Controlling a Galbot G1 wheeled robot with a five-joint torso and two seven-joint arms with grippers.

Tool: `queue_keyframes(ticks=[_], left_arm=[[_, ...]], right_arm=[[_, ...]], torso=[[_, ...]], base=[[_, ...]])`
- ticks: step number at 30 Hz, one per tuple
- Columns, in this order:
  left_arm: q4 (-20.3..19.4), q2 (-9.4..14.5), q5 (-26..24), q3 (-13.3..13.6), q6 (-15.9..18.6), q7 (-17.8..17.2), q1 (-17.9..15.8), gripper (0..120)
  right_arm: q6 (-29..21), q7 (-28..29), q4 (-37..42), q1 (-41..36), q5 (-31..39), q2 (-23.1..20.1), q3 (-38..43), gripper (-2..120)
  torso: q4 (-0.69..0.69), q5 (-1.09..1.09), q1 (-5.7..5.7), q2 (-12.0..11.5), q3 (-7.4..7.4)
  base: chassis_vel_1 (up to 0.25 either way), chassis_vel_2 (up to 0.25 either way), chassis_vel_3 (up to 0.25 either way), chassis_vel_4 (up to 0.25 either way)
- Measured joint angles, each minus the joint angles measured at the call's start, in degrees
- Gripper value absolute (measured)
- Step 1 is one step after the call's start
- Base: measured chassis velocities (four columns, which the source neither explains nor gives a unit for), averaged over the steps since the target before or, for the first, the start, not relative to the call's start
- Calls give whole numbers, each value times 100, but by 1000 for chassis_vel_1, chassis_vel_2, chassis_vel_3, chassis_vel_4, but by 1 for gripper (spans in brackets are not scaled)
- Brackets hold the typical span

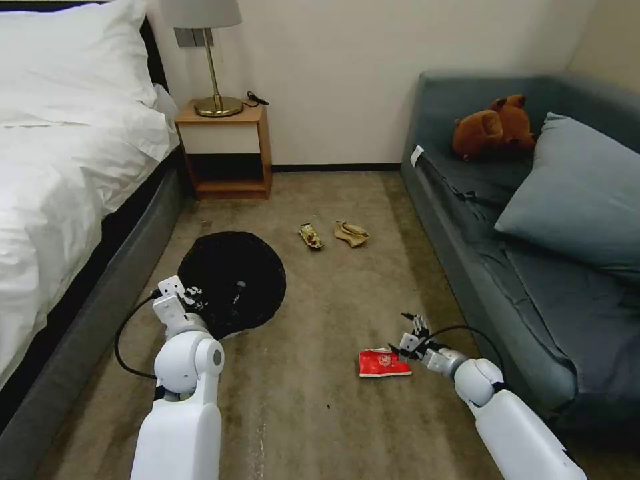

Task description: Pick up the trash bin, then pick up the garbage on the floor and place it into the trash bin.

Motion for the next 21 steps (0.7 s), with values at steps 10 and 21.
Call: queue_keyframes(ticks=[10, 21], left_arm=[[6, -48, 21, 47, -25, -11, 15, 2], [-120, 5, 9, -29, -25, -18, 81, 2]], right_arm=[[518, -355, -655, 229, -384, 479, 171, 100], [693, -336, -1639, 643, -554, 797, 379, 84]], torso=[[1, 0, 0, 0, 0], [2, -1, 0, 1, 0]], base=[[0, 0, 0, 0], [0, 0, 0, 0]])
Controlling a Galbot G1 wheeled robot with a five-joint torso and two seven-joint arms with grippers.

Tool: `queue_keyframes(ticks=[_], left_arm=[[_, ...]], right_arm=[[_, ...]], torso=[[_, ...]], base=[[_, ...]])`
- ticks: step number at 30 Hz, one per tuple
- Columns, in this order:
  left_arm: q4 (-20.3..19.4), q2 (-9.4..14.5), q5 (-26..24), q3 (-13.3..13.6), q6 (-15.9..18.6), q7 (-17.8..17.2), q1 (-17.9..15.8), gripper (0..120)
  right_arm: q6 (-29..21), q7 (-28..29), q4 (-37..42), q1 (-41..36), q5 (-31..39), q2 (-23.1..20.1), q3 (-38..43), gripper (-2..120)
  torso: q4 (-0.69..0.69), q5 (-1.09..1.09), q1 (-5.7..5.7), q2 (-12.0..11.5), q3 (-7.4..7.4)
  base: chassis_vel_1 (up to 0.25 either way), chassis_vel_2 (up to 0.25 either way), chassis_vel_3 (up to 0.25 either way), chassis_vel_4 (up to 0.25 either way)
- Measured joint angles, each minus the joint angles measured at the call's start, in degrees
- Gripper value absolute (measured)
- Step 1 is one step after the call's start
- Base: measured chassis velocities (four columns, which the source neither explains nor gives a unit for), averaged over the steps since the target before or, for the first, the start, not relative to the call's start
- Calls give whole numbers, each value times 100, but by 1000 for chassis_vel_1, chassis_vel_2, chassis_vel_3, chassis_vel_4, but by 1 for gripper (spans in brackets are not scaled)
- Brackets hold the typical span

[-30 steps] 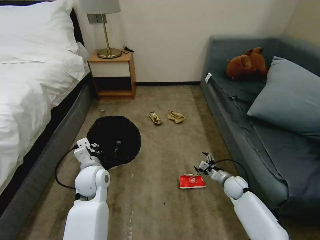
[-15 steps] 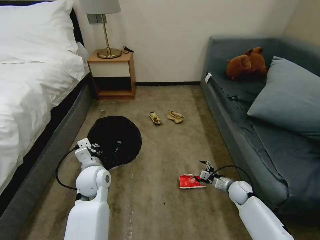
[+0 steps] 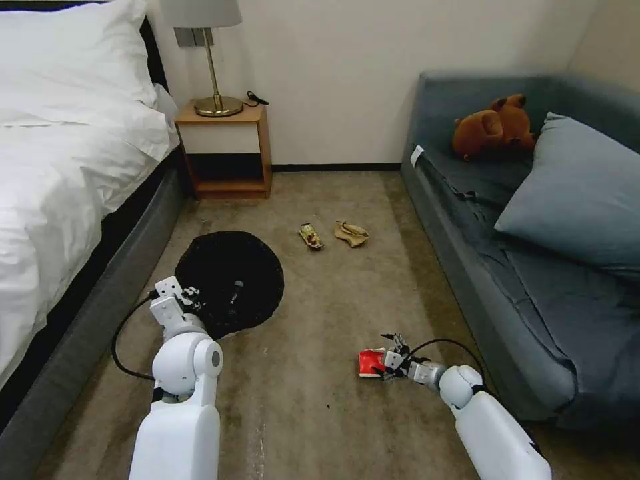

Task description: Pick up the trash bin, then pick up the garbage on the floor and place it into the trash bin.

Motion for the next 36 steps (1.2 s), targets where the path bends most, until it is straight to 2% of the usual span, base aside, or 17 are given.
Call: queue_keyframes(ticks=[1, 3, 6, 8, 10, 12, 13, 15, 17, 19, 20, 23, 31, 36], left_arm=[[-2, 2, -2, -3, 0, -1, 2, 2], [-2, 3, -12, 3, 0, -1, 4, 2], [4, -5, -10, 16, -1, -1, -2, 2], [29, -27, 0, 62, -1, -1, -18, 2], [32, -29, 2, 66, -1, 0, -20, 2], [59, -33, 10, 74, -8, -1, -31, 2], [59, -33, 10, 74, -8, -1, -31, 2], [69, -27, 10, 73, -13, 0, -35, 2], [70, -25, 9, 72, -13, 0, -36, 2], [71, -21, 7, 69, -15, -1, -41, 2], [71, -21, 7, 69, -15, -1, -41, 2], [70, -16, 4, 58, -17, -7, -40, 2], [67, -8, -4, 53, -24, -18, -37, 2], [82, -18, -8, 67, -30, -20, -39, 2]], right_arm=[[2, 0, -24, 4, 14, -4, 10, 82], [7, -4, -23, -5, 87, -50, 43, 67], [10, -5, 17, -25, 118, -69, 56, 62], [23, -5, 79, -53, 156, -95, 76, 52], [25, -5, 81, -55, 158, -97, 79, 51], [37, 9, 84, -72, 185, -104, 94, 37], [37, 9, 84, -72, 185, -104, 94, 37], [38, 34, 66, -84, 213, -104, 98, 26], [38, 44, 55, -86, 222, -104, 98, 24], [37, 100, 25, -87, 245, -104, 92, 11], [37, 100, 25, -87, 245, -104, 92, 11], [38, 129, 21, -86, 269, -111, 78, 0], [44, 217, 71, -145, 337, -130, 89, 0], [45, 405, 187, -180, 934, -121, 98, 0]], torso=[[0, 0, 0, 0, 0], [-1, 0, 0, 0, 0], [-1, 0, 0, 0, 0], [-1, 0, 0, 0, 0], [-2, 0, 0, 0, 0], [-1, 1, 0, 0, 0], [-1, 1, 0, 0, 0], [-1, 0, 0, 0, 0], [-1, 1, 0, -1, 0], [-1, 0, 0, 0, 0], [-1, 0, 0, 0, 0], [-1, 0, 0, 0, 0], [-1, 0, 0, 0, 0], [-2, 1, 0, 0, 0]], base=[[0, 0, 0, 0], [0, 0, 0, 0], [0, 0, 0, 0], [0, 0, 0, 0], [0, 0, 0, 0], [0, 0, 0, 0], [0, 0, 0, 0], [0, 0, 0, 0], [0, 0, 0, 0], [0, 0, 0, 0], [0, 0, 0, 0], [0, 0, 0, 0], [0, 0, 0, 0], [0, 0, 0, 0]])
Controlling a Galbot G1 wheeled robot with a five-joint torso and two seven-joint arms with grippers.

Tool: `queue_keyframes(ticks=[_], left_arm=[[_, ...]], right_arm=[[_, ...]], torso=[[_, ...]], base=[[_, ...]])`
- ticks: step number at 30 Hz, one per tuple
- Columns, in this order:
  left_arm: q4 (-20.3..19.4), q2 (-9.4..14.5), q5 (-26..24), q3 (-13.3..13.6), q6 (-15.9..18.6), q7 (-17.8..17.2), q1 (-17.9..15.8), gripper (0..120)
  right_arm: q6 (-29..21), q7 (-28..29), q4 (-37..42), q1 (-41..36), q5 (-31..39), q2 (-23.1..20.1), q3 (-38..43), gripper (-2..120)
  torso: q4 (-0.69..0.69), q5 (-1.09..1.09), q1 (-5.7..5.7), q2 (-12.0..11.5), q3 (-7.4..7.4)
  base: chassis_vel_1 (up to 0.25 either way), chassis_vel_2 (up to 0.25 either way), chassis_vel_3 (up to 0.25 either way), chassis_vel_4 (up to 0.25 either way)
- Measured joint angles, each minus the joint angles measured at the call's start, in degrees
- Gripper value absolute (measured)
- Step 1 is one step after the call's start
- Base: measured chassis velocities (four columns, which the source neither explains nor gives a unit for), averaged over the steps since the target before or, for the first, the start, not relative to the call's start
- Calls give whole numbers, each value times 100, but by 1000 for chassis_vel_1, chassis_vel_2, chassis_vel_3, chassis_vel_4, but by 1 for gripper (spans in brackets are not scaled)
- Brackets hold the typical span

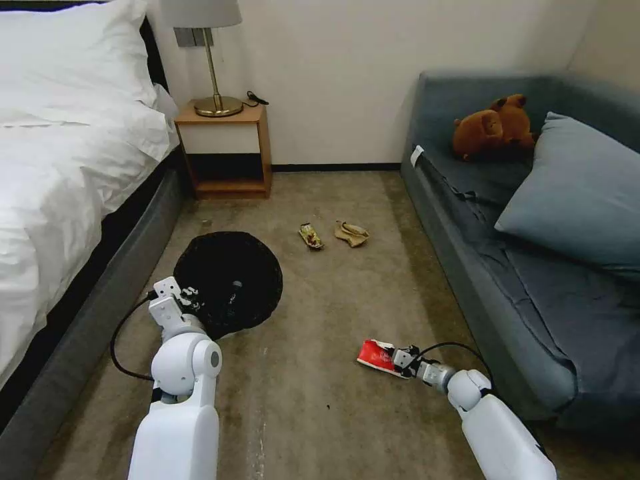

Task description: Pick up the trash bin, then pick up the garbage on the floor and place it into the trash bin.

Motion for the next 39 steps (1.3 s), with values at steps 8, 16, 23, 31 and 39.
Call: queue_keyframes(ticks=[8, 16, 23, 31, 39], left_arm=[[107, -20, -5, 9, -41, -1, -2, 2], [258, -47, 12, 32, -74, 5, -71, 2], [301, -104, 77, 79, -79, 10, -92, 2], [280, -150, 143, 128, -79, 14, -80, 2], [271, -154, 146, 144, -79, 16, -80, 2]], right_arm=[[-25, 1016, 777, -7, 2182, 62, -515, 0], [-218, 2513, 2689, 283, 3933, 334, -1982, 0], [-588, 3008, 3219, 875, 4161, 511, -3067, 0], [-732, 3157, 2838, 1252, 4055, 795, -4024, 0], [-685, 3149, 2395, 1138, 3833, 912, -4150, 0]], torso=[[-1, 0, 0, 0, 0], [1, -2, 0, 1, 0], [1, -3, 0, 1, 0], [1, -1, 0, 1, 0], [1, 0, 0, 1, 0]], base=[[0, 0, 0, 0], [0, 0, 0, 0], [0, 0, 0, 0], [0, 0, 0, 0], [0, 0, 0, 0]])
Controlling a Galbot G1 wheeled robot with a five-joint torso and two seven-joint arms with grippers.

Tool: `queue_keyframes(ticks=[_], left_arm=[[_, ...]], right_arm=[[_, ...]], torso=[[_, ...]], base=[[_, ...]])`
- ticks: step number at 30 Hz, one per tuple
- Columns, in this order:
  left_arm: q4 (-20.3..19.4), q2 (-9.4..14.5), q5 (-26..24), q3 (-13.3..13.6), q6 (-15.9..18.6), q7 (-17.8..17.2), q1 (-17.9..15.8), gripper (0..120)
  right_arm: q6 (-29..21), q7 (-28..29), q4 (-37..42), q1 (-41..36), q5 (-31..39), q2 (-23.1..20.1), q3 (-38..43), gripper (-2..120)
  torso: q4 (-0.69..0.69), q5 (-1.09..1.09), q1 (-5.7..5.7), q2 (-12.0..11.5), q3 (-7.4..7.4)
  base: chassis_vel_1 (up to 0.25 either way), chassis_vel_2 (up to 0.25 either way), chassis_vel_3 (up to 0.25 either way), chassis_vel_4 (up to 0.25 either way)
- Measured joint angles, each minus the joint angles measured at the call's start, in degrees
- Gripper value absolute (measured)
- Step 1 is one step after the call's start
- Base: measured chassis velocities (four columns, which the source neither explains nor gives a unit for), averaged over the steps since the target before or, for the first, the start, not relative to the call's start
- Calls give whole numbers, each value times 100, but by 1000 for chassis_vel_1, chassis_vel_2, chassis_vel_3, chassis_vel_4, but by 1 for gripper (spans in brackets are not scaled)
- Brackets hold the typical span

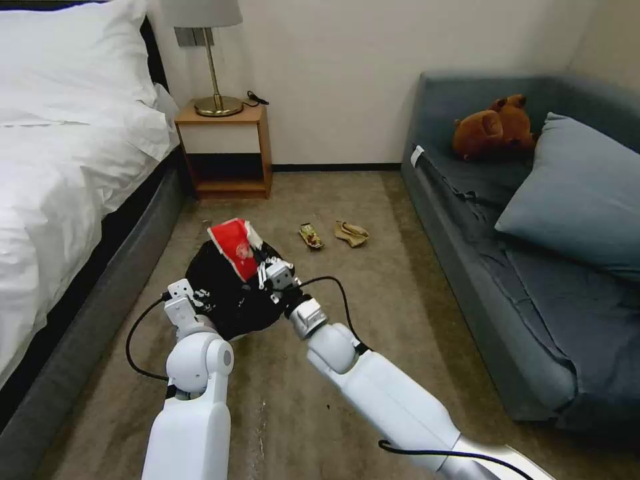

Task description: Pick up the trash bin, then pick up the garbage on the floor and place it into the trash bin.

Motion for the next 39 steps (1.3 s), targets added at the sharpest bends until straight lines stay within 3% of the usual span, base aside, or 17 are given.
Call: queue_keyframes(ticks=[6, 8, 11, 14, 15, 17, 20, 22, 24, 25, 28, 39], left_arm=[[3, 0, 8, 23, -6, 2, 0, 2], [4, 0, 19, 26, -8, 0, -2, 2], [3, 0, 23, 28, -8, -1, -2, 2], [-14, 1, 30, 21, -8, -3, 2, 2], [-14, 1, 30, 21, -8, -3, 2, 2], [-18, 2, 30, -6, -8, -4, 4, 2], [-18, 2, 28, -15, -8, -5, 4, 2], [6, 3, -1, -26, -17, 4, 2, 2], [16, 6, -7, -26, -19, 10, 0, 2], [44, 30, -23, -26, -24, 23, -2, 2], [98, 85, -29, 2, -73, 48, 5, 2], [122, 102, -29, 37, -76, 64, -21, 2]], right_arm=[[-42, -16, -99, -152, -107, 13, 51, 17], [-119, 26, -68, -193, -88, 43, 68, 30], [-144, 45, -52, -199, -74, 58, 77, 33], [-237, 125, 188, -203, -20, 40, 275, 51], [-237, 125, 188, -203, -20, 40, 275, 51], [-315, 157, 437, -262, 6, -110, 632, 62], [-321, 165, 538, -337, 29, -201, 860, 67], [-293, 262, 673, -594, 168, -390, 1442, 80], [-265, 312, 674, -642, 181, -411, 1544, 82], [-147, 499, 647, -787, 195, -457, 1875, 90], [-32, 557, 578, -1047, 200, -473, 2400, 98], [366, 113, 263, -1469, 197, -298, 3156, 100]], torso=[[-1, 0, 0, 0, 0], [0, 0, 0, 0, 0], [0, 0, 0, 0, 0], [1, 1, 0, 0, 0], [1, 1, 0, 0, 0], [1, 1, 0, 0, 0], [1, 1, 0, 0, 0], [-2, 1, 0, 0, 0], [-2, 2, 0, 0, 0], [-4, 1, 0, 0, 0], [0, 2, 0, -1, 0], [-1, 1, 0, -1, 0]], base=[[0, 0, 0, 0], [0, 0, 0, 0], [0, 0, 0, 0], [0, 0, 0, 0], [0, 0, 0, 0], [0, 0, 0, 0], [0, 0, 0, 0], [0, 0, 0, 0], [0, 0, 0, 0], [0, 0, 0, 0], [0, 0, 0, 0], [0, 0, 0, 0]])
